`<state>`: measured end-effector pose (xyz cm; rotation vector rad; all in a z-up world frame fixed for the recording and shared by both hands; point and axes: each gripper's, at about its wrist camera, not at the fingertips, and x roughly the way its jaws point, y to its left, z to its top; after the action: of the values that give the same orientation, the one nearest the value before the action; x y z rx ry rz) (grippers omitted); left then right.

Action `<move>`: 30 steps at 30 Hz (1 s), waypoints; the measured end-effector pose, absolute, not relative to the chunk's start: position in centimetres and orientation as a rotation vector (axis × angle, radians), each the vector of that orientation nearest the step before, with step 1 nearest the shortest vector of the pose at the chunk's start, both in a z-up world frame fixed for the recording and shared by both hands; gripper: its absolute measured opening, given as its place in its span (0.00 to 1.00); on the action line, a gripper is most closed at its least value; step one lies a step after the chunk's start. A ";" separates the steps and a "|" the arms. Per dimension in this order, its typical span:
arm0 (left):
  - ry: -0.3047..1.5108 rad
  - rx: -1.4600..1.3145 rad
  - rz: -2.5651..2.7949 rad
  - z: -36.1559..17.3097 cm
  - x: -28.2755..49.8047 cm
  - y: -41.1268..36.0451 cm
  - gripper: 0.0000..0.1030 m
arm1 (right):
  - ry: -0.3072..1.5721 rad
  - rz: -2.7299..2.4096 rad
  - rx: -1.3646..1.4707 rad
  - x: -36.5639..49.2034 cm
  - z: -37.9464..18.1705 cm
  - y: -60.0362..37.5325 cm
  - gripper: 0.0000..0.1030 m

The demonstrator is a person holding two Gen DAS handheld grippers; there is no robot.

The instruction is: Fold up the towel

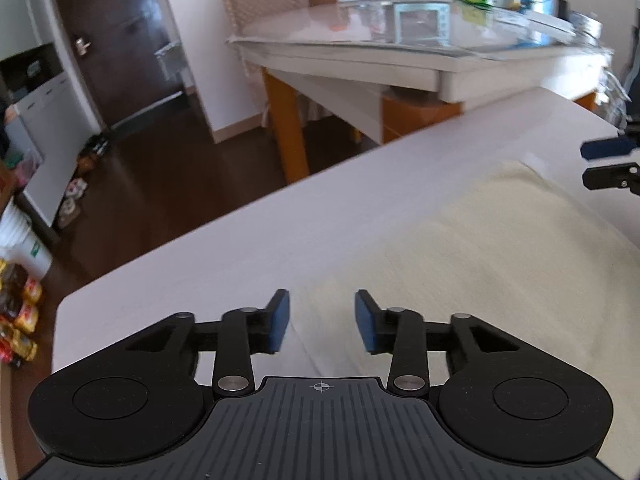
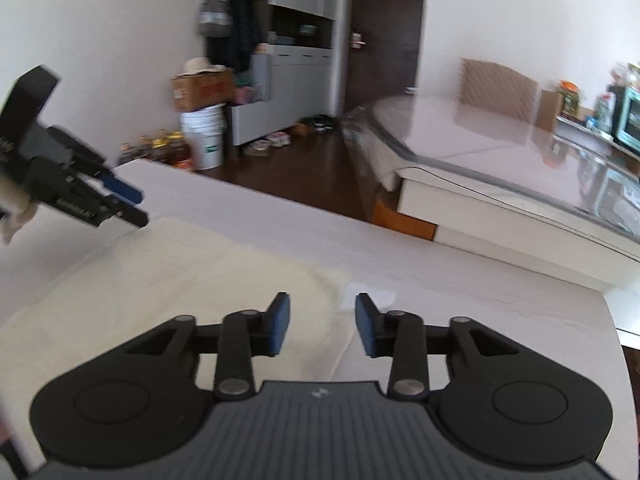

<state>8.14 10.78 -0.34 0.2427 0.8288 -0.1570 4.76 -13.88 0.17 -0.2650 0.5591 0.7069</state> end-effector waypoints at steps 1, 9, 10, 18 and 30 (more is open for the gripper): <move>0.833 0.242 -0.174 -0.2 7.1 10.7 0.55 | 0.559 0.716 -0.272 4.2 0.3 -14.1 0.39; 0.868 0.248 -0.238 -0.7 0.9 9.3 0.91 | 0.580 0.782 -0.389 -2.8 0.4 -16.5 0.39; 0.863 0.240 -0.235 -0.8 0.3 9.3 0.91 | 0.584 0.787 -0.415 -3.6 0.3 -16.7 0.39; 0.835 0.199 -0.209 -0.8 -1.6 9.1 0.98 | 0.588 0.823 -0.539 -6.9 -0.5 -17.0 0.39; 0.822 0.189 -0.226 -0.9 -1.4 7.7 0.98 | 0.490 0.854 -0.874 -9.7 -2.6 -16.0 0.39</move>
<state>-1.44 7.69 -0.95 0.1890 0.8217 -0.2259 -9.70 -16.00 -2.57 -0.8739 0.4898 0.8540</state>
